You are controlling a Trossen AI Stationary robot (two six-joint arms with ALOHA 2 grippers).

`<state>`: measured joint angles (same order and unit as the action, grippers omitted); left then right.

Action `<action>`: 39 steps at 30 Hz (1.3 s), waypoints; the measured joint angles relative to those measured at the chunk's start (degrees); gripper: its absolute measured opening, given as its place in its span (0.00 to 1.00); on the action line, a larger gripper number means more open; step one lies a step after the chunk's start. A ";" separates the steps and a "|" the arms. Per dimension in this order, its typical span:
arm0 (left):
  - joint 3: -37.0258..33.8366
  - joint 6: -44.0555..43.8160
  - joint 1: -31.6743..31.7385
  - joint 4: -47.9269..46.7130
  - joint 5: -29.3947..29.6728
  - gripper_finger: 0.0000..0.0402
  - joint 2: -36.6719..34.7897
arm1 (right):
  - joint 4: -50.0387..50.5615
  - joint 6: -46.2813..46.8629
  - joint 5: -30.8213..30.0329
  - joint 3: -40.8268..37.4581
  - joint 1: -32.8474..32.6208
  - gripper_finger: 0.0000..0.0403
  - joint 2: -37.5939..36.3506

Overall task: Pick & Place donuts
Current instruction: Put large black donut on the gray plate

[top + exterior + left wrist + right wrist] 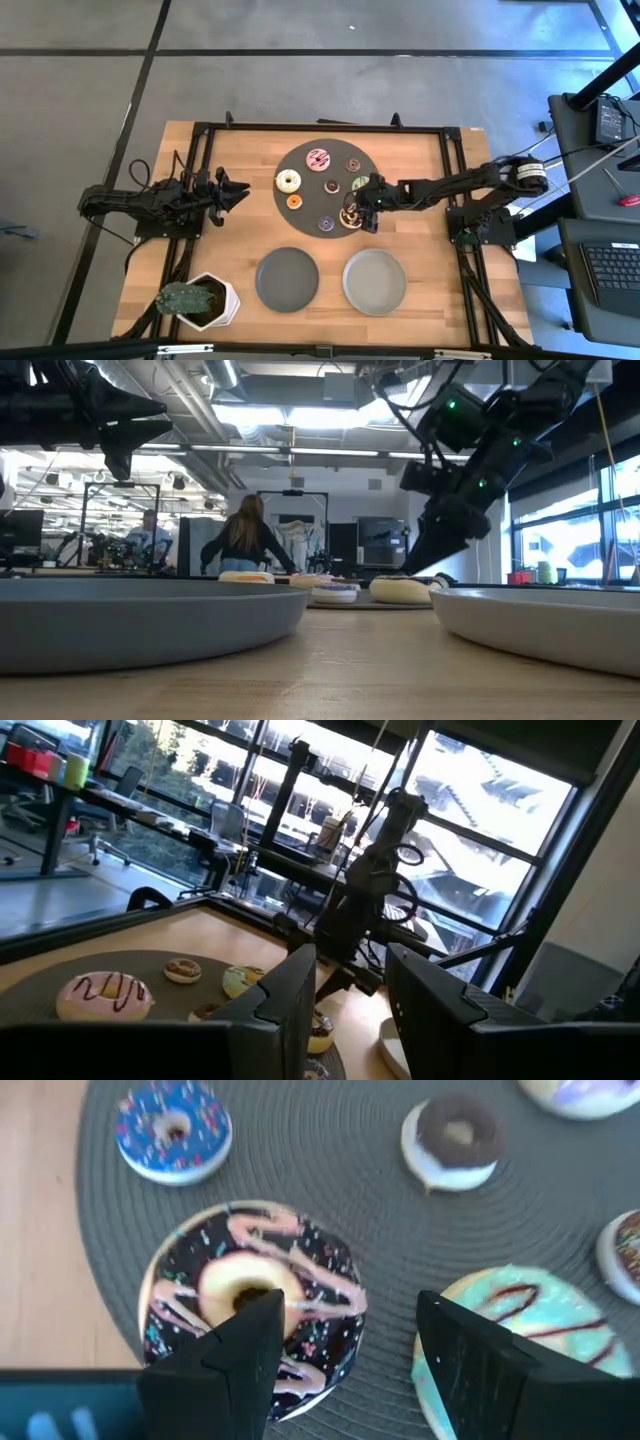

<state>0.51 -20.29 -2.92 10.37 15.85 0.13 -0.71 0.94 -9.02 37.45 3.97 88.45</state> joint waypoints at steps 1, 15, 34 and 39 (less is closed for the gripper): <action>0.00 0.40 0.02 0.00 0.01 0.30 0.01 | -0.19 0.03 0.32 0.00 0.00 0.57 0.54; 0.01 1.59 0.02 -0.04 0.03 0.30 0.01 | -1.36 -0.03 1.69 0.02 0.04 0.35 3.48; 0.00 1.57 0.01 -0.05 -0.36 0.30 0.00 | 16.00 4.18 5.72 4.69 -5.53 0.08 -12.05; 0.00 1.57 0.00 -0.05 -0.41 0.30 0.01 | 16.93 11.02 10.50 2.01 -14.64 0.06 -17.30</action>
<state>0.50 -18.72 -2.92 10.32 15.44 0.14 16.22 11.96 1.49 39.47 -10.67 71.15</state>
